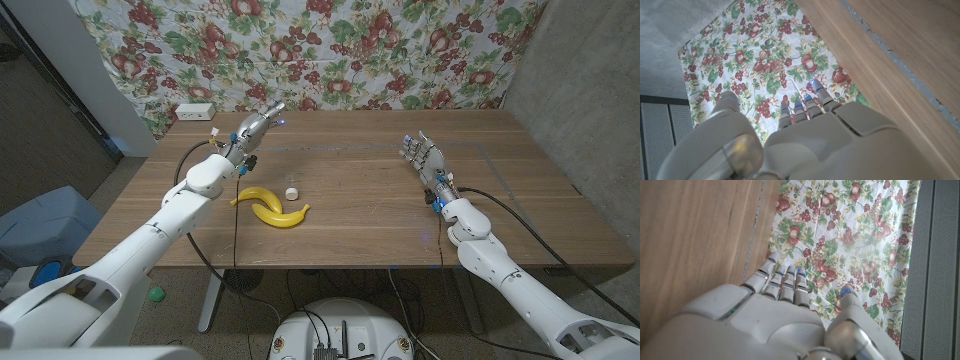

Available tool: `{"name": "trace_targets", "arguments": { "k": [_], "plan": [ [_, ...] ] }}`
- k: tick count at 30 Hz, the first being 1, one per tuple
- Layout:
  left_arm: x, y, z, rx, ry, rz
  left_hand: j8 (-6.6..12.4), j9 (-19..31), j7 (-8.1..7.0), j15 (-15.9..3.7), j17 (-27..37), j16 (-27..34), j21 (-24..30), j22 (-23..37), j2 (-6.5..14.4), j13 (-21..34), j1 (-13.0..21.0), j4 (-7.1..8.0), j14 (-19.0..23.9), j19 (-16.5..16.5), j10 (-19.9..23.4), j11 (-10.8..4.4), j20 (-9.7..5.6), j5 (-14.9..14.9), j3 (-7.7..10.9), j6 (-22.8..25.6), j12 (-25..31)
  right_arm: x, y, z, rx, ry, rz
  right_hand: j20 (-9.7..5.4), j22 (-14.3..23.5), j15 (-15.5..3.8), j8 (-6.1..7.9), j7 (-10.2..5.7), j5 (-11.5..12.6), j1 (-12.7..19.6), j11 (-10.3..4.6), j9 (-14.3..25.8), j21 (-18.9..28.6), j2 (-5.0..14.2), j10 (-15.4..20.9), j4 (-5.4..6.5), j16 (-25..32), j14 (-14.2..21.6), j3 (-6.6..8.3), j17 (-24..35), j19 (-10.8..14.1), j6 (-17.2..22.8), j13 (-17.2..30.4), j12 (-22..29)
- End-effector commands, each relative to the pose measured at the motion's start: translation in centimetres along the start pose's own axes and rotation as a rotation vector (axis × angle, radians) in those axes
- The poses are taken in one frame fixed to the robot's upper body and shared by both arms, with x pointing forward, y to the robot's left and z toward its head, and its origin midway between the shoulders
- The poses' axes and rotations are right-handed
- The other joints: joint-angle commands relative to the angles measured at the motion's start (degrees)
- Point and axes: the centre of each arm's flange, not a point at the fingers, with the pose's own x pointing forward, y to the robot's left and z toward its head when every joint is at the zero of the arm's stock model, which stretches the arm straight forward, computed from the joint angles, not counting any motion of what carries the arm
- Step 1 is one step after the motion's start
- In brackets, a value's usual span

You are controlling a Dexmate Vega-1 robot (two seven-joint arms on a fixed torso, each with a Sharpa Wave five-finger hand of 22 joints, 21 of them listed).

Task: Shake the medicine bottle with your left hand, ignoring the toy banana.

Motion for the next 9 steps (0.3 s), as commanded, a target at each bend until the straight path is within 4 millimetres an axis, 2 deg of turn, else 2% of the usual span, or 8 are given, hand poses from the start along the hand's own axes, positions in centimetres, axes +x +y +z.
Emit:
{"name": "trace_targets", "arguments": {
  "k": [1, 4, 6, 7, 8, 9],
  "plan": [
    [0.2, 0.8, -1.5, -0.111, -0.04, -0.065, 0.29, 0.02, 0.49, -1.76, 0.1, 0.6, -0.48, 0.09, 2.53, 0.14, -1.03, 1.3, 0.32, 0.25, 0.64, -0.07, -0.95, 0.77, 0.58, 0.51, 0.31, 0.0, 0.3, 2.0, -0.073, -0.044, -0.04, -0.57, 0.1, -0.18, -0.18, -0.54, -0.24, -0.7, 0.03, 0.03, -1.07, -0.21, -0.05, 0.03, -0.64, -0.47, -0.54, -0.43, -1.91, 0.16, 0.09, 0.1],
    [0.1, 0.9, -1.9, -0.138, -0.047, -0.065, 0.23, 0.03, 1.22, -1.53, 0.12, 0.63, -0.9, 0.16, 4.8, 0.1, -2.73, 3.15, 0.26, 0.37, 0.5, -0.03, -0.69, 1.33, 1.57, 0.56, 0.21, -0.3, 0.3, 2.6, -0.096, -0.053, -0.059, -0.87, 0.03, -0.36, -0.06, -0.56, -0.21, -0.85, 0.01, 0.01, -1.97, -0.31, -0.04, -0.13, -1.15, -0.86, -0.52, -1.05, -3.69, 0.36, 0.0, 0.17],
    [0.3, 0.8, -2.4, -0.165, -0.05, -0.071, 0.29, 0.03, 2.41, -1.19, 0.11, 0.65, -1.26, 0.23, 5.91, 0.07, -4.14, 5.44, 0.28, 0.55, 0.56, 0.36, -0.62, 2.21, 3.35, 0.93, 0.2, -0.6, 0.4, 2.8, -0.108, -0.054, -0.07, -0.94, 0.01, -0.57, -0.03, -0.65, -0.2, -0.9, 0.04, 0.01, -2.29, -0.32, -0.06, -0.19, -1.37, -1.1, -0.5, -1.3, -4.33, 0.44, -0.03, 0.19],
    [0.4, 0.8, -2.8, -0.185, -0.051, -0.072, 0.22, 0.03, 2.84, -1.05, 0.09, 0.65, -1.51, 0.25, 6.23, 0.06, -4.66, 6.81, 0.29, 0.56, 0.54, 0.69, -0.51, 2.86, 4.84, 0.85, 0.18, -0.7, 0.4, 2.9, -0.109, -0.052, -0.071, -0.99, 0.0, -0.59, -0.01, -0.65, -0.19, -0.89, 0.02, 0.01, -2.33, -0.32, -0.04, -0.21, -1.4, -1.13, -0.49, -1.35, -4.4, 0.49, -0.04, 0.2],
    [0.4, 0.7, -3.1, -0.203, -0.048, -0.072, 0.27, 0.01, 3.37, -1.05, 0.0, 0.7, -1.94, 0.21, 6.22, 0.03, -5.31, 9.29, 0.62, 0.96, 0.64, 0.82, -0.71, 4.27, 8.45, 1.21, 0.17, -0.8, 0.5, 3.0, -0.109, -0.051, -0.074, -1.06, 0.0, -0.6, 0.01, -0.62, -0.18, -0.89, 0.01, 0.01, -2.34, -0.32, 0.0, -0.23, -1.43, -1.12, -0.48, -1.42, -4.4, 0.51, -0.05, 0.22],
    [0.4, 0.6, -3.4, -0.211, -0.045, -0.074, 0.29, 0.0, 3.78, -0.9, -0.04, 0.68, -2.15, 0.18, 6.22, 0.02, -5.41, 9.98, 0.68, 1.1, 0.69, 0.8, -0.71, 4.8, 9.98, 1.39, 0.17, -0.9, 0.5, 3.0, -0.112, -0.051, -0.073, -1.18, -0.01, -0.55, 0.03, -0.61, -0.18, -0.88, -0.02, 0.0, -2.29, -0.32, 0.02, -0.27, -1.47, -1.09, -0.46, -1.51, -4.22, 0.56, -0.06, 0.23]
  ]
}}
